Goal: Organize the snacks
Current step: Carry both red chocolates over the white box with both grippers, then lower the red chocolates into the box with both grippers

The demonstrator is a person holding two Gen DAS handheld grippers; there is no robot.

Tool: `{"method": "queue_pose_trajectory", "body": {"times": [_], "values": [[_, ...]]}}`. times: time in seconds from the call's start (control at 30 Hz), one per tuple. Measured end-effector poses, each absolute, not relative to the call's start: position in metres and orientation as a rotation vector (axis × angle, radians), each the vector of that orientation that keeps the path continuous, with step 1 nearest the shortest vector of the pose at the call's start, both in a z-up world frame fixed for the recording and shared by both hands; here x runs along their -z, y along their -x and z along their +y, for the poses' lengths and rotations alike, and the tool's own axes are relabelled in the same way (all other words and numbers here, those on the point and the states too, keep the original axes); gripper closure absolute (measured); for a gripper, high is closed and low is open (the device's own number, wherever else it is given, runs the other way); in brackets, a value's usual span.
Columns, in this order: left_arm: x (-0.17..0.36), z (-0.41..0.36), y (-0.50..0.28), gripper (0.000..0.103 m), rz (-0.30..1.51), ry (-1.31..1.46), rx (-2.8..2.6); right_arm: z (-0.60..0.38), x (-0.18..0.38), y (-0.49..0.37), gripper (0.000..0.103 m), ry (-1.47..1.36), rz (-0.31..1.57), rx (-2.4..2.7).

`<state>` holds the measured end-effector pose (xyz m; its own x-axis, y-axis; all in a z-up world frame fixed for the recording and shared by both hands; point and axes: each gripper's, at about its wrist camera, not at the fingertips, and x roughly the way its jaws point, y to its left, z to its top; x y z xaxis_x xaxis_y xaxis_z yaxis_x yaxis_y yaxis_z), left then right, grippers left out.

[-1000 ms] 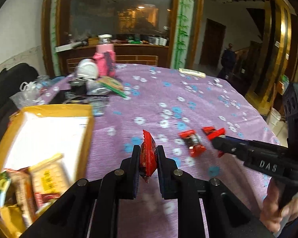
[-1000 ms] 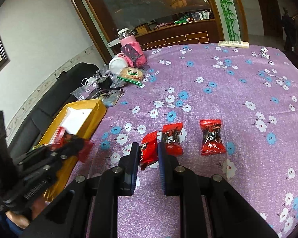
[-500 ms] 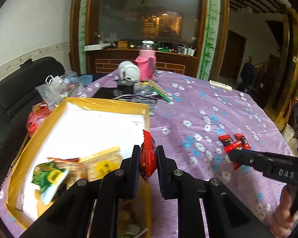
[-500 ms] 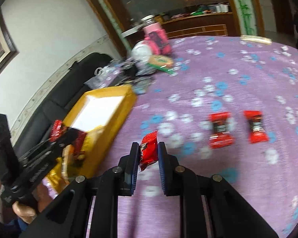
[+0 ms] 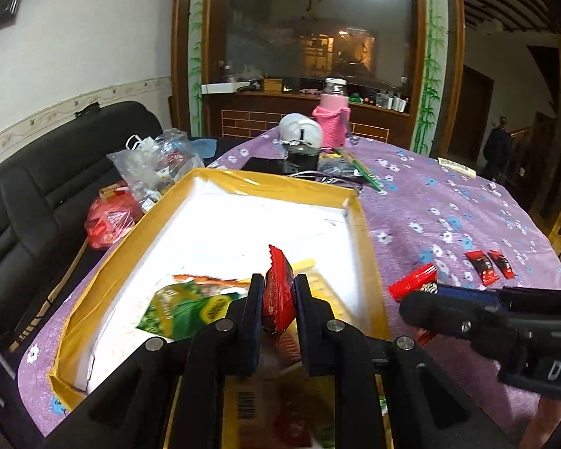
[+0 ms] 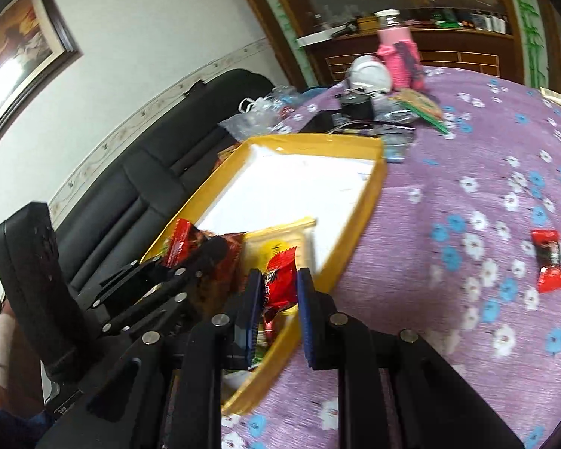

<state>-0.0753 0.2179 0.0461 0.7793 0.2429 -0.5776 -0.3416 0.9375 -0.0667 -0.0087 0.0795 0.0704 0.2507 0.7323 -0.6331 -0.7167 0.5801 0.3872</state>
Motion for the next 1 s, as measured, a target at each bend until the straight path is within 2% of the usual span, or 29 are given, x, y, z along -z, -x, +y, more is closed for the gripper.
{"method": "queue_pose_trajectory", "body": {"times": [0.27,1.0], "values": [[-0.039,0.230,0.077,0.087,0.603,0.190,-0.329,0.101,-0.061,0.017,0.085,0.050,0.876,-0.992],[-0.032,0.237,0.068,0.086,0.639,0.200,-0.353,0.116,-0.041,0.003,0.085,0.030,0.928,-0.956]]}}
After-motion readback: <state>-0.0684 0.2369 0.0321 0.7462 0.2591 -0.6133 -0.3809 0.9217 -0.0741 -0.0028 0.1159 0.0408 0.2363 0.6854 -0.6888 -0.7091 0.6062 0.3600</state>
